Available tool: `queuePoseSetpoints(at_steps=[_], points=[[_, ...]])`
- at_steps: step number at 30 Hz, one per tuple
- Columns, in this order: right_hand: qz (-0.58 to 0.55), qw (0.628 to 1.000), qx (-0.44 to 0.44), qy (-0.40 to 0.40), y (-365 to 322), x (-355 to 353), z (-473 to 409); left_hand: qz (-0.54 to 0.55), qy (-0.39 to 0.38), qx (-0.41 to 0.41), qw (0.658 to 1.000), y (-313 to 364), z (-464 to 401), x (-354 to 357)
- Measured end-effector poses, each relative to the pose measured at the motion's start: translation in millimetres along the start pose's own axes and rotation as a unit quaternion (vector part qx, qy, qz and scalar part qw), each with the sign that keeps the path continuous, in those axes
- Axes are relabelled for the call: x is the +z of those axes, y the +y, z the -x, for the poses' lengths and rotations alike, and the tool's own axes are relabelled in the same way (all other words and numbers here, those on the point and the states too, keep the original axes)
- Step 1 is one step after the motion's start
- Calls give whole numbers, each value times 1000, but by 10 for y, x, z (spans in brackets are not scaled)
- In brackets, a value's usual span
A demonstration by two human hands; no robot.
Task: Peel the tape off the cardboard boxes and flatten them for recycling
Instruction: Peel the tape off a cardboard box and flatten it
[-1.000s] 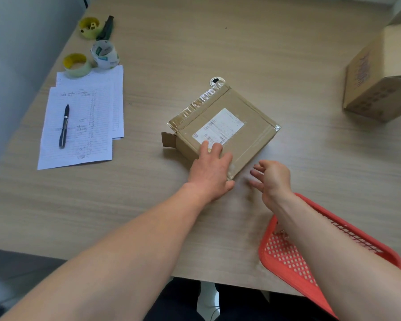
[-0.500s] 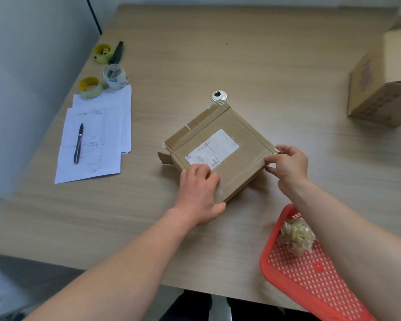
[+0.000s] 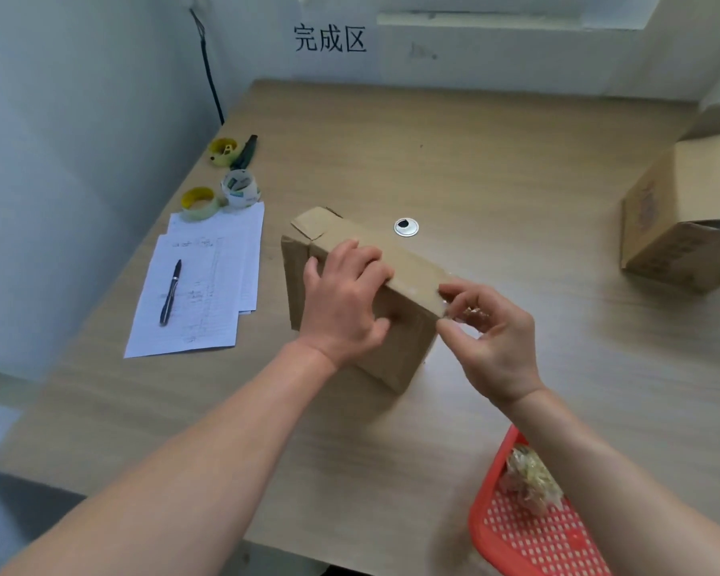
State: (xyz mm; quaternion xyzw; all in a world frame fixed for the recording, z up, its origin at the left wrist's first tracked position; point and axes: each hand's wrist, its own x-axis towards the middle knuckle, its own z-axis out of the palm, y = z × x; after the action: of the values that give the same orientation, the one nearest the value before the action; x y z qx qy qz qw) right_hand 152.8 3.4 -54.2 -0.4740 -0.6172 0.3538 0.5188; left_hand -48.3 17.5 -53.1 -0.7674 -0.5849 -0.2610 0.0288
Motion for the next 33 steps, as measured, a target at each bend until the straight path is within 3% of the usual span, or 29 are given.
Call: queuePoseSetpoints(at_steps=[4,6,9,14,19,28,30,33], points=[[-106,981,131,98,-9,-42,-96,29,26,1,999,-74,148,-18],[-126,962,214,109,25,-81,-176,39,31,6,999,-105,204,-21],[-143,943,296,57,35,-89,-232,56,37,8,998,-146,279,-15],[-94,940,325,-46,-40,27,-219,67,43,16,997,-193,353,-25],[-25,946,315,-71,-134,136,-222,59,38,30,997,-230,369,-54],[-60,957,277,-66,-152,98,-177,54,19,23,998,-231,292,-77],[-12,976,209,-55,-137,83,-130,55,11,22,998,-227,271,-82],[102,989,21,-103,-155,59,-48,56,5,23,998,-223,246,-83]])
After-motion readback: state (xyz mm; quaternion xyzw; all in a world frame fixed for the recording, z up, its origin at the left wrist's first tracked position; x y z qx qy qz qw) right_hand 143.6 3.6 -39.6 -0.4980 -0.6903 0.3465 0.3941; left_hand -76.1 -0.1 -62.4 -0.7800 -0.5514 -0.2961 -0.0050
